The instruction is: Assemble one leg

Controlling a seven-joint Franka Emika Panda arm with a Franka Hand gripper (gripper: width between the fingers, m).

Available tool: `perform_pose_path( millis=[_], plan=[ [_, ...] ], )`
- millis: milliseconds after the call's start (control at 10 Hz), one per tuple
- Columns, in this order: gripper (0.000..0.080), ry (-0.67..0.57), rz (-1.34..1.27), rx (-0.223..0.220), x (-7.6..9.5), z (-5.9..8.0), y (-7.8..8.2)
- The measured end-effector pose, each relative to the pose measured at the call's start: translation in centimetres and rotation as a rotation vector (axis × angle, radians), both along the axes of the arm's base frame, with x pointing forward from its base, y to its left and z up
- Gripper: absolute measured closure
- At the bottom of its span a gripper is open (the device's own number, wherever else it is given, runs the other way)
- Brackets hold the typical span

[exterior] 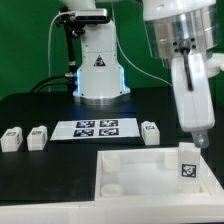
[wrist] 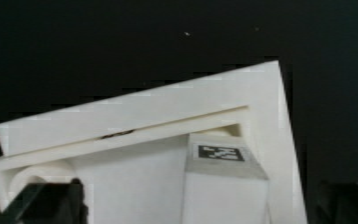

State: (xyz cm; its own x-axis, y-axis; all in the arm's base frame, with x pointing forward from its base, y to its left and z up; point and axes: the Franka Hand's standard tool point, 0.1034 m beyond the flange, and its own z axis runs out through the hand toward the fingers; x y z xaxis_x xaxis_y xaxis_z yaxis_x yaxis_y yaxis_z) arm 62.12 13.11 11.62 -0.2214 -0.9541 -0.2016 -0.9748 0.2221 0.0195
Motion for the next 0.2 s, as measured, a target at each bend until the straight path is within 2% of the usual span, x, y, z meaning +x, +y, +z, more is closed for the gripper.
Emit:
perform_pose_path(
  millis=[200],
  plan=[
    [0.0150,0.004,0.002,-0.002,-0.09,-0.33,-0.04]
  ],
)
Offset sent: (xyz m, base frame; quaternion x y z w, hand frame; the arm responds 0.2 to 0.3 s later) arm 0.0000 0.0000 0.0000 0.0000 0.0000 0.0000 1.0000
